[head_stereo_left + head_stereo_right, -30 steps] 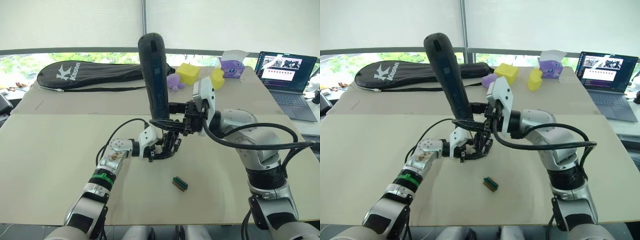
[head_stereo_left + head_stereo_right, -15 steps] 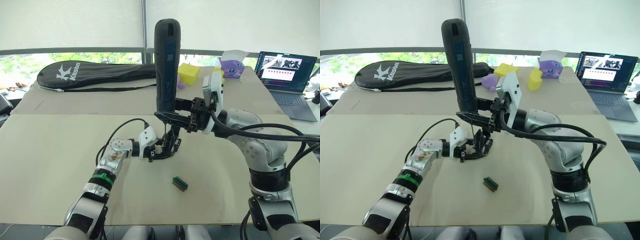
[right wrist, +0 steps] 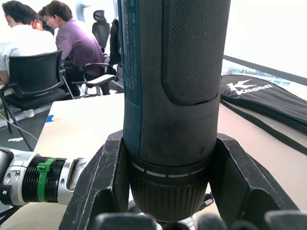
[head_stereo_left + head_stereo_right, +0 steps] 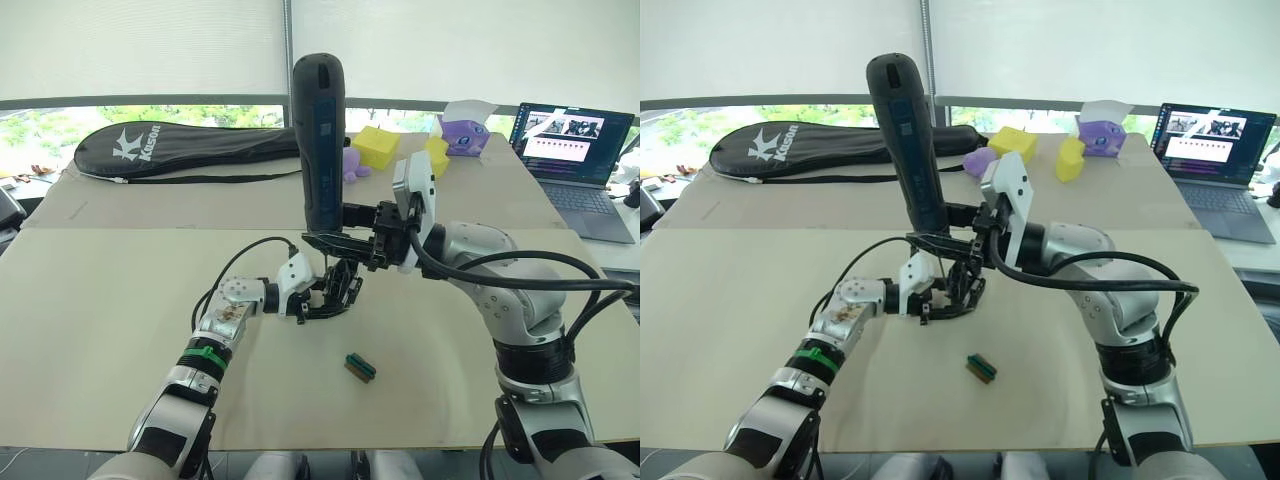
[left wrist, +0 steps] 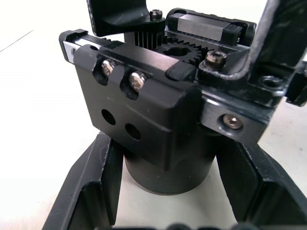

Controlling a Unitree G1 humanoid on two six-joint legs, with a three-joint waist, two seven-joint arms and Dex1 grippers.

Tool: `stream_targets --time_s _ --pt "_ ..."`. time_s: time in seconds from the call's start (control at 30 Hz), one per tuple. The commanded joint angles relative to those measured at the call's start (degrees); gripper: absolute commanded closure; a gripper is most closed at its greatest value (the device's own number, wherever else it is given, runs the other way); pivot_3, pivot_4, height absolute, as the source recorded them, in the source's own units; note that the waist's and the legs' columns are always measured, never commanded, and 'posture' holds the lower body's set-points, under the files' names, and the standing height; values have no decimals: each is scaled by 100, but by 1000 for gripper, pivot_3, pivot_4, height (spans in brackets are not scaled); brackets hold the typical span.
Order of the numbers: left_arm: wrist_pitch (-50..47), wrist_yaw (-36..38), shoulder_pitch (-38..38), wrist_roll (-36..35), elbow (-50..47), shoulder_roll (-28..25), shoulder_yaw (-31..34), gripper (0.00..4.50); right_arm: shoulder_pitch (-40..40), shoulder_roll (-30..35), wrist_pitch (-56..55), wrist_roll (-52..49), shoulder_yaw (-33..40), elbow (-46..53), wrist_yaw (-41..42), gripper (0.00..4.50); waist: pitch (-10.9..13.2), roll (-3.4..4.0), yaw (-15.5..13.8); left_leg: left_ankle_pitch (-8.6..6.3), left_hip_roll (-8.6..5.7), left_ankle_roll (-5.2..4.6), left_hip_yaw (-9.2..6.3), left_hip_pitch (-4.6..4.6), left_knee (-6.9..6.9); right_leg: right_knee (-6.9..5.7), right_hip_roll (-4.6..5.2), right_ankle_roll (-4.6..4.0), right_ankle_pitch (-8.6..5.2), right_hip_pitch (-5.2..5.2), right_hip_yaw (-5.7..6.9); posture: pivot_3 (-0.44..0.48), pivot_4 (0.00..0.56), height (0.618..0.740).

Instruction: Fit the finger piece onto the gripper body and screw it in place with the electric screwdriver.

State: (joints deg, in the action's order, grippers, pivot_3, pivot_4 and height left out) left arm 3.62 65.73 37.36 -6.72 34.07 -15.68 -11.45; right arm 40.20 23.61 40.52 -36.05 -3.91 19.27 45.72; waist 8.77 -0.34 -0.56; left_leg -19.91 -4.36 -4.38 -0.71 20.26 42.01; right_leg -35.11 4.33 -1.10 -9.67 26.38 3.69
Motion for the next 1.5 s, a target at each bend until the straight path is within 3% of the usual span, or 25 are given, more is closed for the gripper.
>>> stream_targets --time_s 0.03,1.5 --pt "44 46 69 -5 -103 -11 -10 2197 165 -16 -242 -39 109 173 20 2582 0 0 0 0 0 0 0 0 0 0 0 0 0 0 0 0 150 740" --pt "38 36 -12 -14 -203 -22 -16 2197 414 147 -506 226 -108 -69 439 2582 0 0 2 0 0 0 0 0 0 0 0 0 0 0 1 0 150 740"
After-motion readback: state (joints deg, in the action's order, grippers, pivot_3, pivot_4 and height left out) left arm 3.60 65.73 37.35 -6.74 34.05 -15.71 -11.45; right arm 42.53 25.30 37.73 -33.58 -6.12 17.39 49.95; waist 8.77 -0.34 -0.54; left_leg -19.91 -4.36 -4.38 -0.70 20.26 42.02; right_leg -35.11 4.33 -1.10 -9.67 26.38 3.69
